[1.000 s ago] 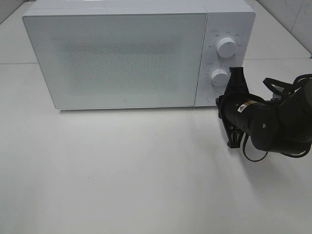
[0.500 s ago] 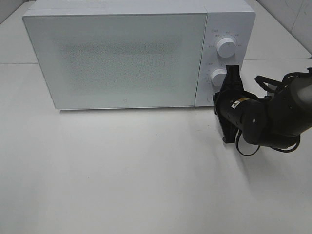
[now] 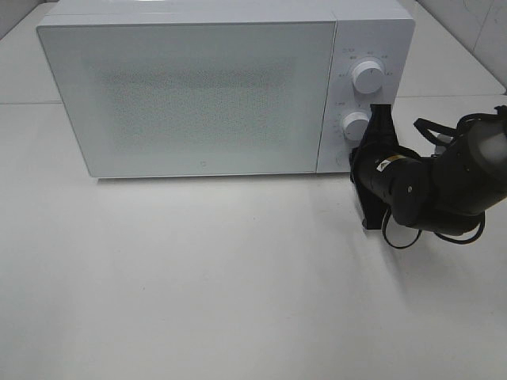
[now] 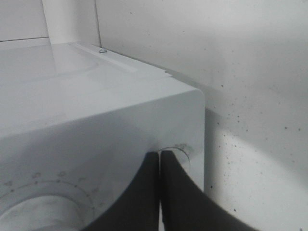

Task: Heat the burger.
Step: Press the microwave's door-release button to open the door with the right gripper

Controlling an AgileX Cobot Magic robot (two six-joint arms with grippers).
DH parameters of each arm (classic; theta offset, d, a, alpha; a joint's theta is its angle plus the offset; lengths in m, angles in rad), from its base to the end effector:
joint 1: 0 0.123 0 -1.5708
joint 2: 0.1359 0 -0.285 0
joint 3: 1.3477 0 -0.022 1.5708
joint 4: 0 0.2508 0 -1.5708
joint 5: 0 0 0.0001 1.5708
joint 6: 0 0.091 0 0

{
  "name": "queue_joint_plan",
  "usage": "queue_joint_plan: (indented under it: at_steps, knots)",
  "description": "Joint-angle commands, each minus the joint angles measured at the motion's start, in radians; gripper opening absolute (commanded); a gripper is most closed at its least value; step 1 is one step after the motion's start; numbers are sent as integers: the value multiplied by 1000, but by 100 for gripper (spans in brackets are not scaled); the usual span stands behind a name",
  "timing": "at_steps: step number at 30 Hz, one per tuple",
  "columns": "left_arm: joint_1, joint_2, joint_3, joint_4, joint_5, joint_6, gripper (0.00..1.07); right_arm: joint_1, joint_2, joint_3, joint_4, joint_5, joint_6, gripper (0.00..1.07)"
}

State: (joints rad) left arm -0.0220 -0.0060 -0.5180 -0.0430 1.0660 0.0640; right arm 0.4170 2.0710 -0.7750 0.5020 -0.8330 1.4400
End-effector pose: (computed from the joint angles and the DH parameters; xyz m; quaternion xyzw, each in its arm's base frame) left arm -0.0082 -0.0032 0.2819 0.0376 0.8473 -0.0104 0.5297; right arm 0.3382 0.1144 0.0891 0.6026 0.5801 0.4016 0.3728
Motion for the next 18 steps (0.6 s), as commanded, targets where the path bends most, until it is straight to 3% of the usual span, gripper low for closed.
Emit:
queue_joint_plan:
  at_steps: [1,18]
  knots:
    - [5,-13,0,3,6,-1,101,-7,3,-27,-17,-20,-14,0]
    - [5,-13,0,3,6,-1,101,-7,3,-47,-57,-158,71,0]
